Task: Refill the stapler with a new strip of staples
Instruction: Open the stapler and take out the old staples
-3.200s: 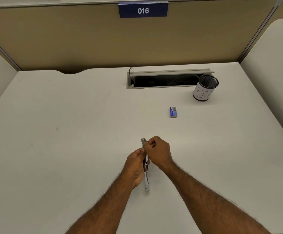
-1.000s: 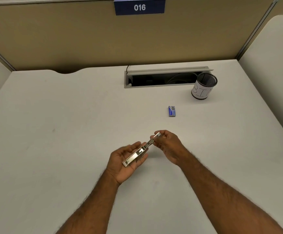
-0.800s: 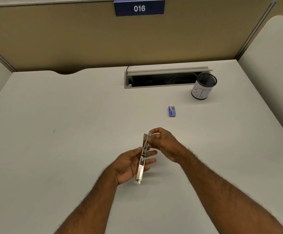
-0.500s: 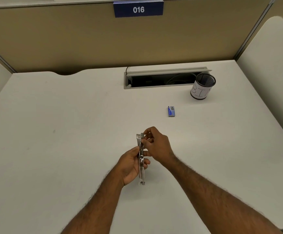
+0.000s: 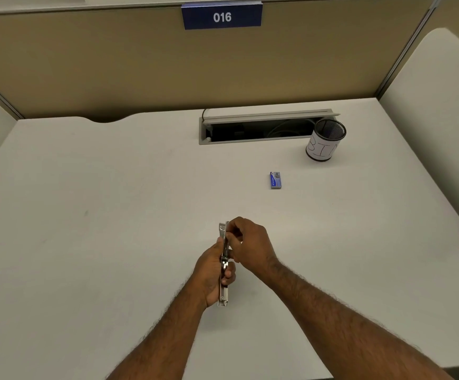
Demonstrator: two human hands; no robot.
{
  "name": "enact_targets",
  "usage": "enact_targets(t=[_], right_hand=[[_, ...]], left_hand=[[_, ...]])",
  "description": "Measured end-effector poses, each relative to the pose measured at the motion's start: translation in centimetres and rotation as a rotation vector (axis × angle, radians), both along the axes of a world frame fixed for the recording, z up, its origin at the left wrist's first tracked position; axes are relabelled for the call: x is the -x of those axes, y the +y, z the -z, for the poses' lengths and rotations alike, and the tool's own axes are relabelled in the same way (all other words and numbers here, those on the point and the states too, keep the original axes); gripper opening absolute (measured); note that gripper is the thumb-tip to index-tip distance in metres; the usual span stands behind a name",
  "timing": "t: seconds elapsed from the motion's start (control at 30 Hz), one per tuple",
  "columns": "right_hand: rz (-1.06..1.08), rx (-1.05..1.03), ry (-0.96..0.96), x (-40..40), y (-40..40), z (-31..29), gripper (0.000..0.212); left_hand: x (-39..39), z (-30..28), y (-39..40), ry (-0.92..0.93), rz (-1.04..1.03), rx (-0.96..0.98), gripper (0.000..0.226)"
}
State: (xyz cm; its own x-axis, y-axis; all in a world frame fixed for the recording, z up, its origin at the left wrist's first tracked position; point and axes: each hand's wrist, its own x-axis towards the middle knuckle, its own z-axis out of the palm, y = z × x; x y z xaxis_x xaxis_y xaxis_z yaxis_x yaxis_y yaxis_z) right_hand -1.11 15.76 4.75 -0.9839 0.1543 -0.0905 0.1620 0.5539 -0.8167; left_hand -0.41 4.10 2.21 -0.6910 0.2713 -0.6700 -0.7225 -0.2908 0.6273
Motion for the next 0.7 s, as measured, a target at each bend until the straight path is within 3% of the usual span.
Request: enact_targets(t=[0.3, 0.47, 0.7], right_hand=[[-0.134, -0.05, 0.046, -1.4, -0.9, -0.1, 0.006], [-0.208, -0.078, 0.168, -2.4, -1.5, 0.0, 0.007], [-0.106, 0.005, 0.132, -3.0, -2.0, 0.1, 0.012]], left_hand=[[-0.2, -0.2, 0.6, -0.121, -0.154, 0.004, 0.034], [-0.2, -0.5, 0.4, -0.142, -0.19, -0.051, 0.027], [0.3, -1.3, 0.3, -0.156, -0.22, -0.118, 0.03]])
